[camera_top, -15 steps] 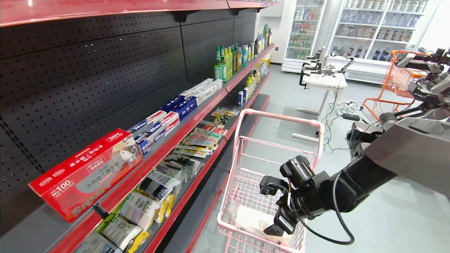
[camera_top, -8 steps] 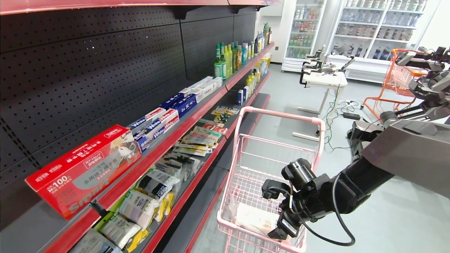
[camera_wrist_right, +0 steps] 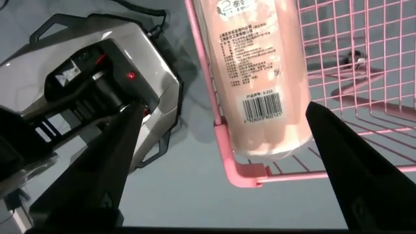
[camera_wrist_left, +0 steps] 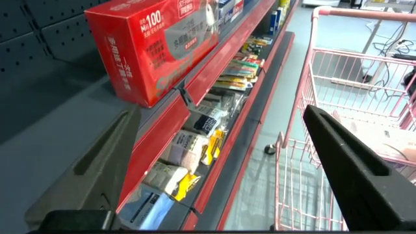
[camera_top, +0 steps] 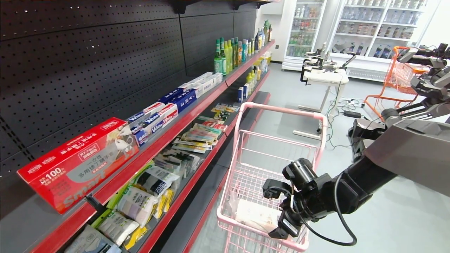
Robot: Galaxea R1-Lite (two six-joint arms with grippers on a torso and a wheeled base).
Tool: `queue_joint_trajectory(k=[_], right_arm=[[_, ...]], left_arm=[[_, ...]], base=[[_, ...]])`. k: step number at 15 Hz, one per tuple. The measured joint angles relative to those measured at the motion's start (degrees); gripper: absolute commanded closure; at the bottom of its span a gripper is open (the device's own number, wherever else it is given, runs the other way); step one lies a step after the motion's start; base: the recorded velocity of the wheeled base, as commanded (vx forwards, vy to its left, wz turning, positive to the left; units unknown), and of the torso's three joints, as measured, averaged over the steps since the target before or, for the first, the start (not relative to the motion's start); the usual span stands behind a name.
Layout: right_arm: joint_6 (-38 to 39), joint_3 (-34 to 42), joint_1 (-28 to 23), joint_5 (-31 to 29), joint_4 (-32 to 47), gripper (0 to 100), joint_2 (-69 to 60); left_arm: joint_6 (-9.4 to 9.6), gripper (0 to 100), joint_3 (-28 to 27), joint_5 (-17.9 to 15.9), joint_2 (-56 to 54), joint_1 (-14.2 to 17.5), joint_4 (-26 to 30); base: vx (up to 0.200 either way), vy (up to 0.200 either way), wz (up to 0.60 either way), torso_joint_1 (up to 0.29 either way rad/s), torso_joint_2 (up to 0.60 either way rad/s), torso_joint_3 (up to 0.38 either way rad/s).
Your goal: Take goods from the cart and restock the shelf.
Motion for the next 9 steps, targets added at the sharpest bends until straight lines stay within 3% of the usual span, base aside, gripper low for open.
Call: queue_joint_trajectory(k=[5, 9], right_arm=[[-1.67, -0.74, 0.30, -0.07, -0.04, 0, 0.52], [-5.14, -1.15, -0.60, -0.07, 0.00, 0, 1.54]], left_arm=[[0.00, 0, 0.00, 0.02, 0.00, -0.04, -0.04], [-0.02, 0, 0.00, 0.02, 0.00, -0.02, -0.04]], base=[[0.000, 0.000, 0.00, -0.008, 0.01, 0.011], [0.000, 0.000, 0.00, -0.143, 0.32, 0.166]])
